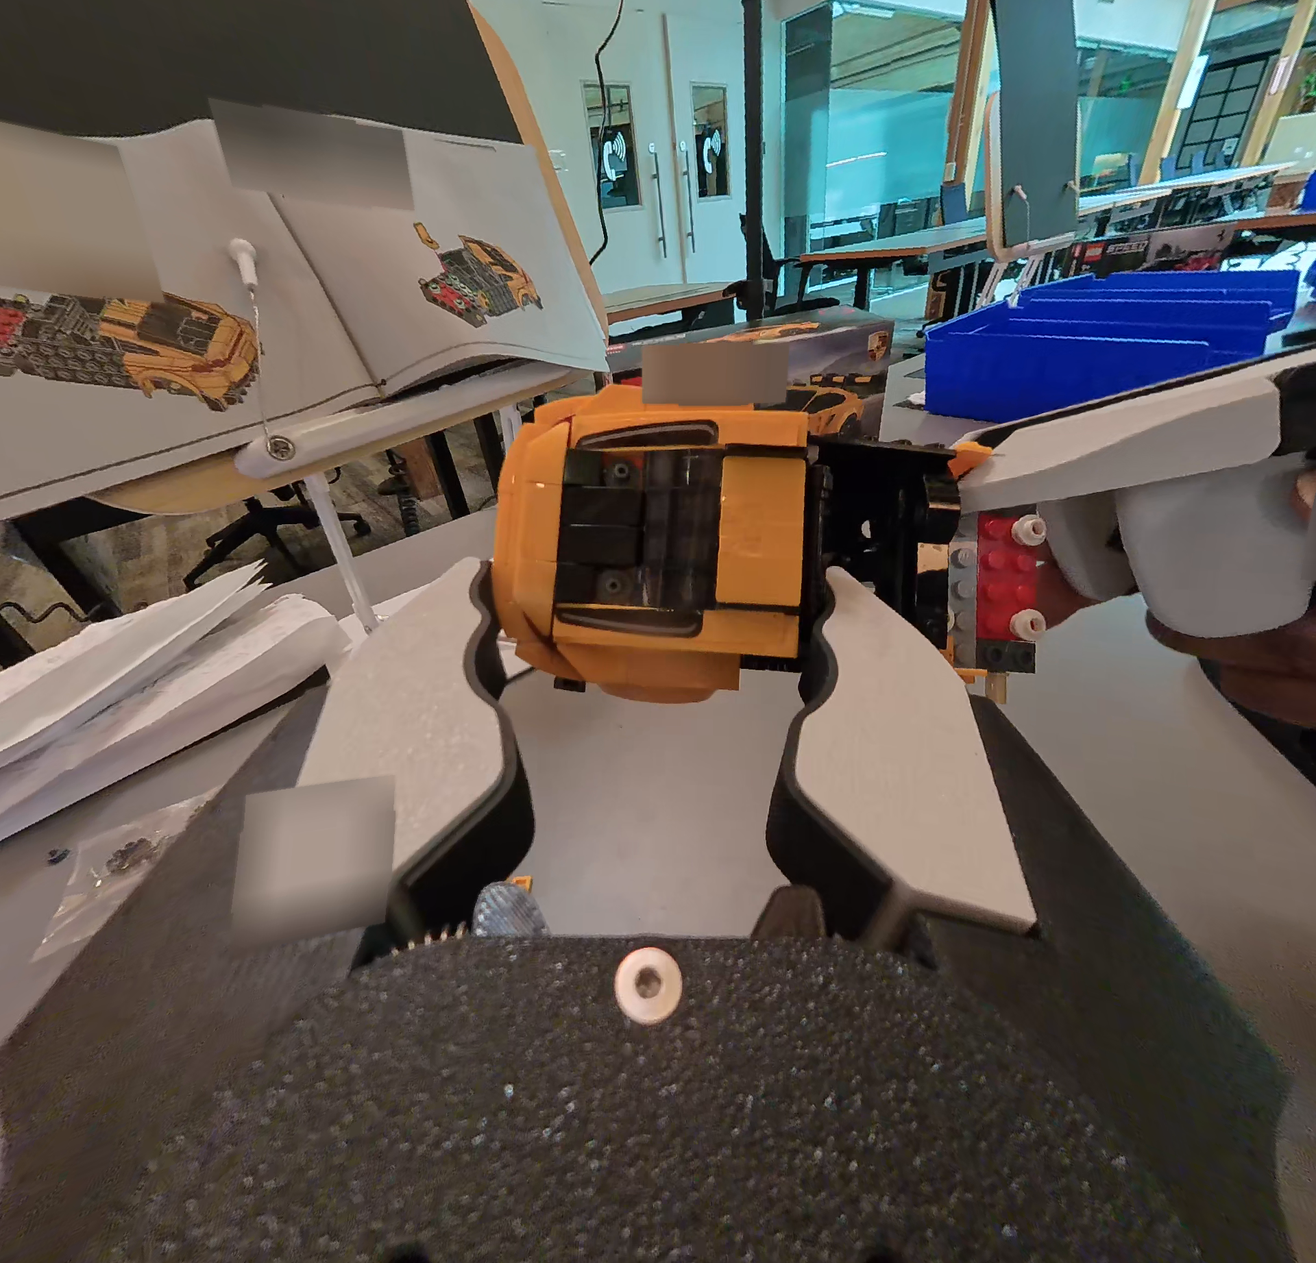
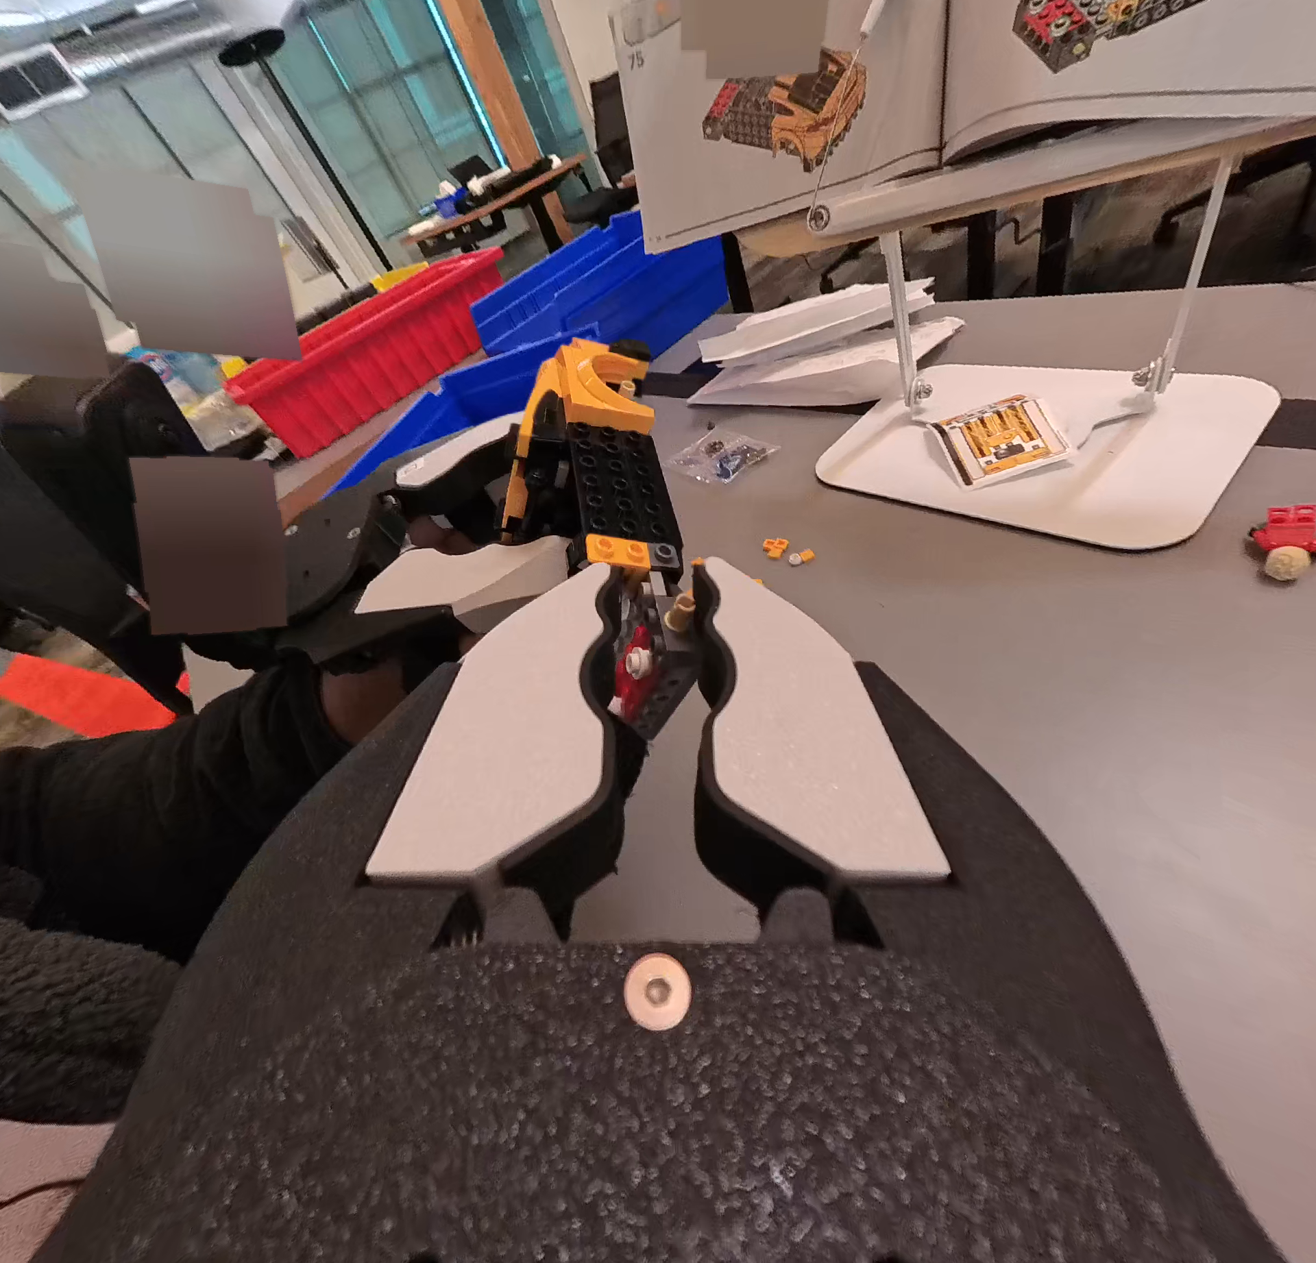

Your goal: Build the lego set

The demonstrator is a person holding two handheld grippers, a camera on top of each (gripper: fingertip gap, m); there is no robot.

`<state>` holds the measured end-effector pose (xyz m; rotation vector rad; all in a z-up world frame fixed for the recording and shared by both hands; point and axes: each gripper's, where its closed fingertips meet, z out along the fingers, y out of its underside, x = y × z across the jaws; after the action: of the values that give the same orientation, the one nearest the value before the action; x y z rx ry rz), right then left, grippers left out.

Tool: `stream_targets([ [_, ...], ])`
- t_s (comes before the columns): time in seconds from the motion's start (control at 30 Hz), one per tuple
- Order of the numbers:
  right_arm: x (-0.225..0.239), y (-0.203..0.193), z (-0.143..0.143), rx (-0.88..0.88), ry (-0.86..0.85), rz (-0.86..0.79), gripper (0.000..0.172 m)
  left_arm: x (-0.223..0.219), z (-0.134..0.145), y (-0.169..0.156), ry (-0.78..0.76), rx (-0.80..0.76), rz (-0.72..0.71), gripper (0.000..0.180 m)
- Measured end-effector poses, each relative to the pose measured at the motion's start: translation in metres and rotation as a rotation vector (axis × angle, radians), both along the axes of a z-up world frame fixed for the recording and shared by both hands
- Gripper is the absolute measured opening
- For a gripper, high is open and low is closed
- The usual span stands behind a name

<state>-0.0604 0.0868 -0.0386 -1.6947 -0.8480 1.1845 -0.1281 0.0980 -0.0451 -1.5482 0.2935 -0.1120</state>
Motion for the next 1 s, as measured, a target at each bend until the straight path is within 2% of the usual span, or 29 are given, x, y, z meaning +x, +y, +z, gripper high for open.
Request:
stream_targets([
  [0.27, -0.003, -0.005, 0.009, 0.066, 0.047, 0.006, 0.016, -0.002, 0.009, -0.004, -0.014, 0.032, -0.006, 0.082],
  [0.63, -0.002, -0.005, 0.008, 0.233, -0.004, -0.029, 0.015, 0.0, 0.001, -0.002, -0.048, -0.014, -0.042, 0.082],
  [0.77, -0.002, -0.003, 0.004, 0.259, -0.056, -0.047, 0.015, 0.003, -0.012, 0.003, -0.137, -0.093, -0.104, 0.082],
  [0.87, -0.001, -0.004, 0.008, 0.241, -0.063, -0.072, 0.016, 0.01, -0.019, 0.004, -0.273, -0.172, -0.192, 0.082],
  [0.97, -0.001, -0.013, 0.015, 0.189, -0.03, -0.023, 0.038, 0.012, -0.023, 0.005, -0.392, -0.221, -0.254, 0.082],
  [1.0, 0.001, -0.016, 0.018, 0.178, -0.014, -0.003, 0.039, 0.012, -0.023, 0.005, -0.436, -0.237, -0.273, 0.082],
])
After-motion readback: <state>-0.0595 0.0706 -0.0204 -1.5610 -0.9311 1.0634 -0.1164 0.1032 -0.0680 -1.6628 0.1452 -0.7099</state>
